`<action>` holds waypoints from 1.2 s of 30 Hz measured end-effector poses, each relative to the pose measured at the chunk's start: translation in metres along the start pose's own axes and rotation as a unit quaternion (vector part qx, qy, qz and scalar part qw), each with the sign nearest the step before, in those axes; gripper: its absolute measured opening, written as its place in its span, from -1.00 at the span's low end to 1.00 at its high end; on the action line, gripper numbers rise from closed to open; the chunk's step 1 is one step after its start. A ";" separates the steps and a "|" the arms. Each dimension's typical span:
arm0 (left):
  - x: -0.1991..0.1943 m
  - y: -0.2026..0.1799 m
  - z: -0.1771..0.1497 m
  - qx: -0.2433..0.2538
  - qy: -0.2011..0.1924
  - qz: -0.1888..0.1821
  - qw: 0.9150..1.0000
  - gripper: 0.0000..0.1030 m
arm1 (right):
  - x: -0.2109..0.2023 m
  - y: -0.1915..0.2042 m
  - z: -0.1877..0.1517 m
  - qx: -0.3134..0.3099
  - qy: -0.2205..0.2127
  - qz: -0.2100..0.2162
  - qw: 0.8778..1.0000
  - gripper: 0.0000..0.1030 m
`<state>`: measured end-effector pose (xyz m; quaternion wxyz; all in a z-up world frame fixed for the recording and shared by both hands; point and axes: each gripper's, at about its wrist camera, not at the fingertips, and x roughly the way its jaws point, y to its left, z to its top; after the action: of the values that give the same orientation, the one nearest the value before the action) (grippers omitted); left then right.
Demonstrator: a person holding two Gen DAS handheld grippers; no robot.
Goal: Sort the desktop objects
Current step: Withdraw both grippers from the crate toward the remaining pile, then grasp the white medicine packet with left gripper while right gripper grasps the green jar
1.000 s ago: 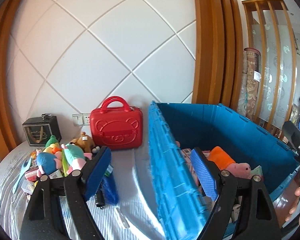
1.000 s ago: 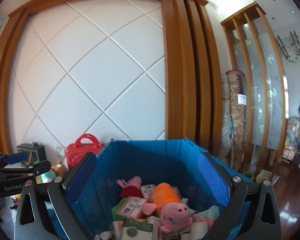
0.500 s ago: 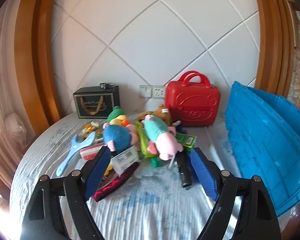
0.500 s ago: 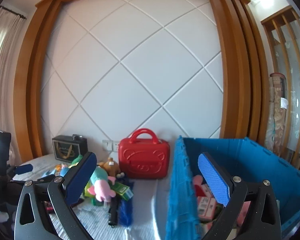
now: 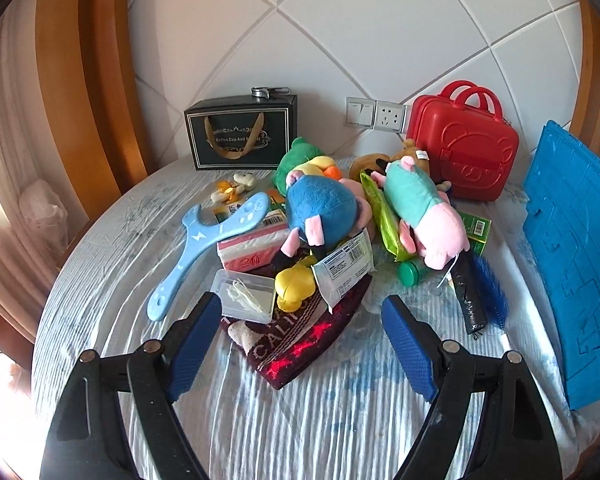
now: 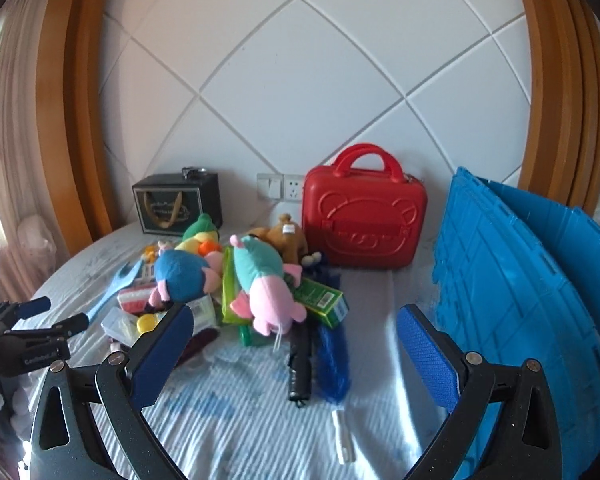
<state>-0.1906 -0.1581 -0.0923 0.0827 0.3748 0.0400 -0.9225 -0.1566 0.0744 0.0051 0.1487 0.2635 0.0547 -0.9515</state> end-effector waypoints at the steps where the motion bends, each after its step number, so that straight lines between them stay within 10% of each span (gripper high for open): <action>1: 0.007 -0.001 0.001 0.002 0.006 -0.002 1.000 0.60 | 0.008 0.002 -0.001 -0.002 0.009 0.000 1.000 1.00; 32: 0.243 -0.050 0.019 0.093 0.134 -0.044 0.986 0.54 | 0.285 0.040 -0.073 0.044 0.226 0.094 0.969 1.00; 36: 0.245 -0.061 0.018 0.105 0.117 -0.048 0.986 0.38 | 0.306 0.043 -0.080 0.036 0.228 0.087 0.969 0.72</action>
<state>-0.3871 -0.1302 -0.2494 -0.0064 0.4845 -0.0295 -0.8743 -0.3547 -0.0294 -0.2233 0.2047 0.4822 0.0294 -0.8513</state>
